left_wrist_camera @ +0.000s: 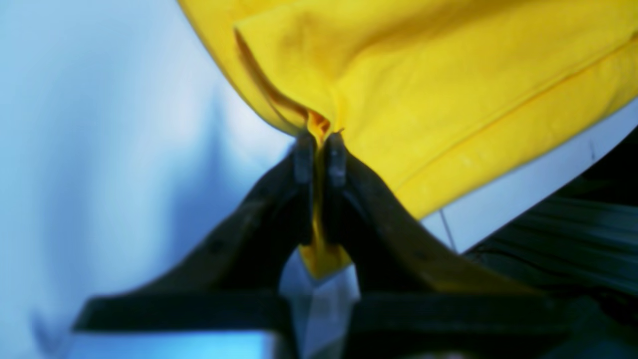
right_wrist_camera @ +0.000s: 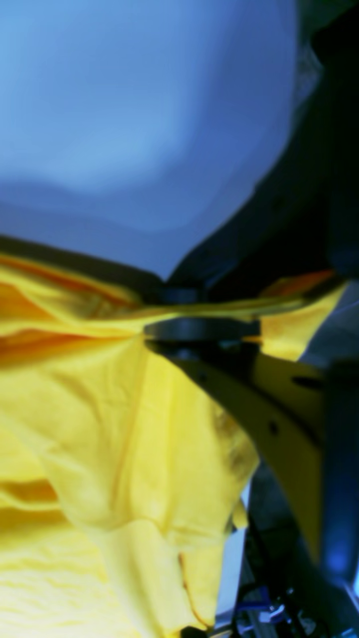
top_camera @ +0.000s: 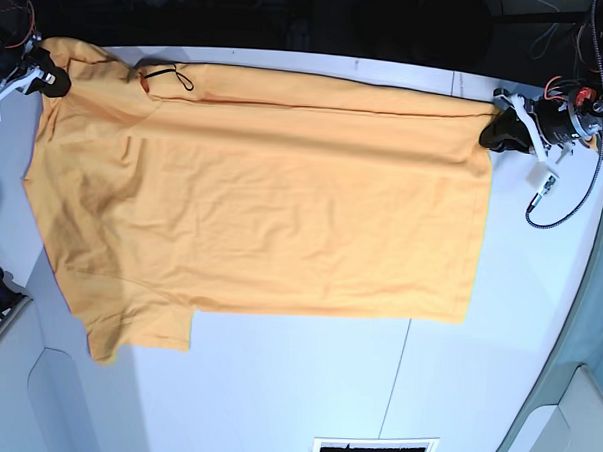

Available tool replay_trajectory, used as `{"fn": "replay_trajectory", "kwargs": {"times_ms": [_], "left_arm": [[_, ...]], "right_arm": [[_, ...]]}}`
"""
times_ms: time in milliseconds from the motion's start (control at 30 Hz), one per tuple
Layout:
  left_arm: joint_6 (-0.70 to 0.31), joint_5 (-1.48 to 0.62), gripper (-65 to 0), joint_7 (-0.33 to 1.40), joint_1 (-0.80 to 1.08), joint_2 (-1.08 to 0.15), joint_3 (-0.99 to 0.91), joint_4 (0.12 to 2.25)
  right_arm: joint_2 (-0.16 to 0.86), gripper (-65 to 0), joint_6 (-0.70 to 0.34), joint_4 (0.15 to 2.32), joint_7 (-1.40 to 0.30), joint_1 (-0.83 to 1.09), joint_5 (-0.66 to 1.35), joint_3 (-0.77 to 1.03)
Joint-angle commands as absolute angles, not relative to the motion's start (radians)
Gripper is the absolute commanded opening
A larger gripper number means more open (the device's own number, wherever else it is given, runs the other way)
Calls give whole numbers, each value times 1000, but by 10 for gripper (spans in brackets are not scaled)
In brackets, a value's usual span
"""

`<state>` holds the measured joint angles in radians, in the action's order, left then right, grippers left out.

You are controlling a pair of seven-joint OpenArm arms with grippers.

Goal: Layout the t-shirt on the table in an organized manner, then fold the t-shirt properly
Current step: 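Regrasp the shirt edge with both grippers and drag it to straighten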

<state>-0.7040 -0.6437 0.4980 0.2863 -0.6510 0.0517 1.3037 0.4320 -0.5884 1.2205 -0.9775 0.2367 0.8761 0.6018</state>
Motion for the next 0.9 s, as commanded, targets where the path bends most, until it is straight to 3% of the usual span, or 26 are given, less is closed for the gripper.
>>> {"fn": "replay_trajectory", "kwargs": {"times_ms": [0, 233, 267, 333, 400, 467, 500, 700, 867], "left_arm": [[-698, -620, -650, 531, 298, -668, 50, 1314], [-698, -621, -650, 551, 305, -667, 50, 1317], [-698, -622, -635, 551, 305, -667, 50, 1317], [-698, -625, -533, 551, 305, -668, 50, 1317], [-698, -634, -420, 551, 303, -668, 50, 1317], [-698, -652, -357, 552, 300, -668, 46, 1317], [-698, -663, -354, 556, 300, -668, 36, 1320], [-698, -727, -354, 596, 299, -668, -66, 1387], [-698, -752, -354, 595, 299, -667, -101, 1463]], "right_arm": [[454, -650, -604, 1236, -976, 249, 887, 617], [454, -650, -606, 1237, -973, 278, 909, 669], [454, -650, -606, 1237, -973, 278, 909, 671], [454, -650, -606, 1237, -973, 278, 909, 672], [454, -489, -606, 1238, -973, 278, 908, 675], [454, -361, -606, 1243, -968, 275, 906, 692], [454, -336, -606, 1249, -960, 274, 901, 709], [458, -334, -598, 1308, -831, 269, 863, 849], [490, -334, -579, 1309, -690, 187, 772, 866]]}}
